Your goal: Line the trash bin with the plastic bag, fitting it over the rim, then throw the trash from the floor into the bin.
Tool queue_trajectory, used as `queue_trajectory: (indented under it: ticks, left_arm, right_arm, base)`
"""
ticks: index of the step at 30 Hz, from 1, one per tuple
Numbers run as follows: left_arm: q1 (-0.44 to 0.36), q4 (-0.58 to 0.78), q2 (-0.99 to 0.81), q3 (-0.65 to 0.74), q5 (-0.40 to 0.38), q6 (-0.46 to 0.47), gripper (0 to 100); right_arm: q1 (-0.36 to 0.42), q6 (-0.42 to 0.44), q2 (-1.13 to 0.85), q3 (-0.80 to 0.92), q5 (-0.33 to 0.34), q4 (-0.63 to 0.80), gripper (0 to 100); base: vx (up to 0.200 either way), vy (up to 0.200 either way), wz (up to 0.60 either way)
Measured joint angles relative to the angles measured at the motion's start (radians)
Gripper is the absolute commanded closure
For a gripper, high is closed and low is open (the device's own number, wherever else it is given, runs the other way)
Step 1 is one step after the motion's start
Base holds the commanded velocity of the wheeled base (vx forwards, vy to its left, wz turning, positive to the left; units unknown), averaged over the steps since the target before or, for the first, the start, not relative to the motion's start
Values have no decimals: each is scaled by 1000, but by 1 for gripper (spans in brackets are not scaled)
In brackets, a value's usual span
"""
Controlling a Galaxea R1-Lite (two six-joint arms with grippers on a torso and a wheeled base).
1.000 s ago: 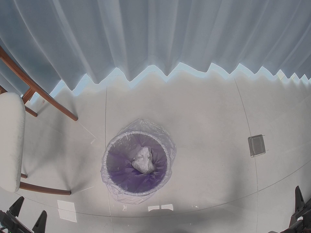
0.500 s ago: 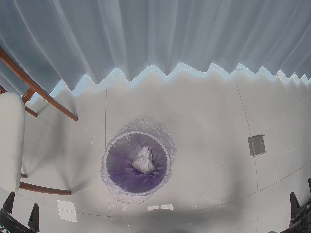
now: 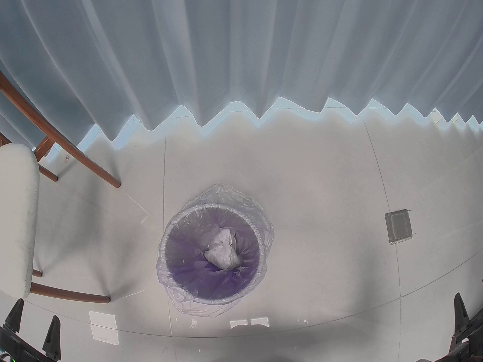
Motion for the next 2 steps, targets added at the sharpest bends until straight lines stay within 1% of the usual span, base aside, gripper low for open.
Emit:
queue_trajectory:
  ticks: [2]
  left_arm:
    - [0,-1,0,0,0,0,0]
  right_arm:
    - [0,0,0,0,0,1,0]
  base:
    - [0,0,0]
